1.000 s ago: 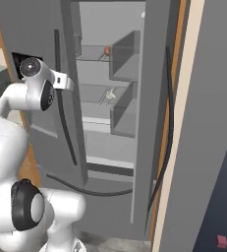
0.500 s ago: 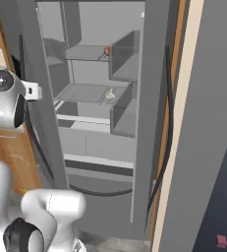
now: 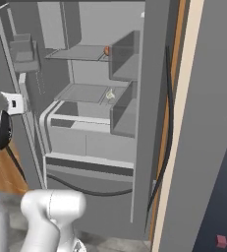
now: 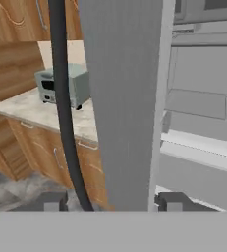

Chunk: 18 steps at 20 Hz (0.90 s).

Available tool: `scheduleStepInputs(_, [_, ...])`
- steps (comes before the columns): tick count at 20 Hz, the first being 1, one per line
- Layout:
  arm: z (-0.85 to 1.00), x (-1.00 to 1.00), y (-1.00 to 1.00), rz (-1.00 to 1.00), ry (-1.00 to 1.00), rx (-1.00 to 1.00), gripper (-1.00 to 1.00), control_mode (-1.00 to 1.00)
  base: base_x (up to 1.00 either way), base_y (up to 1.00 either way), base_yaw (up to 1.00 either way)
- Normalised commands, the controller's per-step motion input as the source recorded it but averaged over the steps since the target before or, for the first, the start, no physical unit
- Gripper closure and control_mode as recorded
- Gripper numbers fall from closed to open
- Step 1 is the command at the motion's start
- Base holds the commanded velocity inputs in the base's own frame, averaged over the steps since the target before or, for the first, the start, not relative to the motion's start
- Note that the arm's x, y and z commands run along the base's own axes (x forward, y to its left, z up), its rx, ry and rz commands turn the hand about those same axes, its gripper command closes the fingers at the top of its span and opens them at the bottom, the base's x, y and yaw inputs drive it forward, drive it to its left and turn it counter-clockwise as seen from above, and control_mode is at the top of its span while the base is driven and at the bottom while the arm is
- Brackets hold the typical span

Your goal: Open the fridge, remove the peach, garlic, and steak, and place them on any counter.

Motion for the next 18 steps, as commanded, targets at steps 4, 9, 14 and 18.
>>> scheduleStepInputs(4, [0.14, 0.1, -0.98, -0.03, 0.0, 0.04, -1.0, -1.0, 0.0, 0.0, 0.0])
scheduleStepInputs(9, [0.01, 0.93, -0.65, 0.0, -0.03, 0.21, -1.0, -1.0, 0.0, 0.0, 0.0])
scheduleStepInputs(14, [-0.1, 0.8, 0.15, 0.01, 0.0, 0.1, -1.0, -1.0, 0.0, 0.0, 0.0])
scheduleStepInputs(18, [-0.13, 0.99, 0.45, 0.05, 0.03, 0.05, -1.0, -1.0, 0.0, 0.0, 0.0])
